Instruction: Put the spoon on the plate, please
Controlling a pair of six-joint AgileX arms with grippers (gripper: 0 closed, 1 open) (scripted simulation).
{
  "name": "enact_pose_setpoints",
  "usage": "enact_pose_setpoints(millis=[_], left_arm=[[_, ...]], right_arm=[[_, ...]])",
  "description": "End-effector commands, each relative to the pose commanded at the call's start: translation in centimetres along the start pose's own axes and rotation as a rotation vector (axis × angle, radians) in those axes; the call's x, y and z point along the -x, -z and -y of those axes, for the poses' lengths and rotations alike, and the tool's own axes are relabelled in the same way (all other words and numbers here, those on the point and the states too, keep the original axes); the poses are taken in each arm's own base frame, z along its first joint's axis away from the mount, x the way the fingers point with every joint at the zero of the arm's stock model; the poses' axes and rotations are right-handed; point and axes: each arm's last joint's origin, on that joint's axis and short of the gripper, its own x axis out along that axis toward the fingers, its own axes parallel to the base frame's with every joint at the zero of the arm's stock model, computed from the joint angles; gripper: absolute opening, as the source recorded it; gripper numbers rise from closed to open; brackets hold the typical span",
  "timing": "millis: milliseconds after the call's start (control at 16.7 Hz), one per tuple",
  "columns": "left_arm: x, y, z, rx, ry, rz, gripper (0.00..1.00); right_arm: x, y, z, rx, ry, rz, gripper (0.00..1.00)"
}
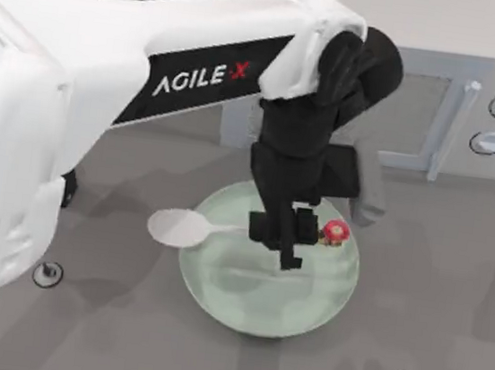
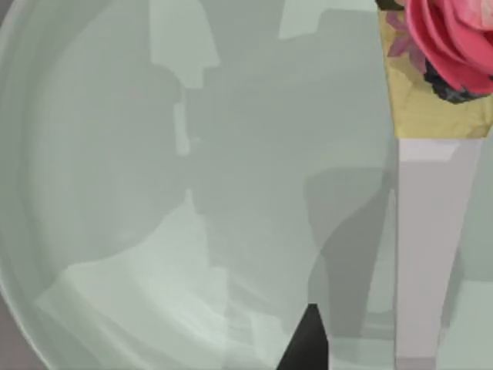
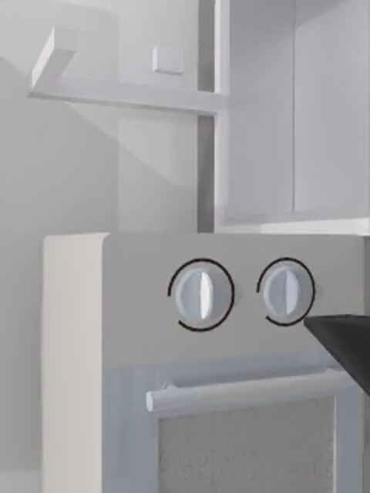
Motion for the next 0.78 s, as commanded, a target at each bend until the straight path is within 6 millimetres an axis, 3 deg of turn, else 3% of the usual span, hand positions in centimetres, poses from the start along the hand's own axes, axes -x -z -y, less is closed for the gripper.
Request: enact_pose_setpoints(millis=[420,780], left_arm=[[0.45,-0.25,0.52,0.128,0.009,0.032,0.0],[0.82,-0.39,0.82,0.122,-0.03,0.069,0.0]], right_arm=[[0.0,0.0,0.0,0.0,0.0,0.0,1.0],[0.0,0.0,0.0,0.0,0.0,0.0,1.0]])
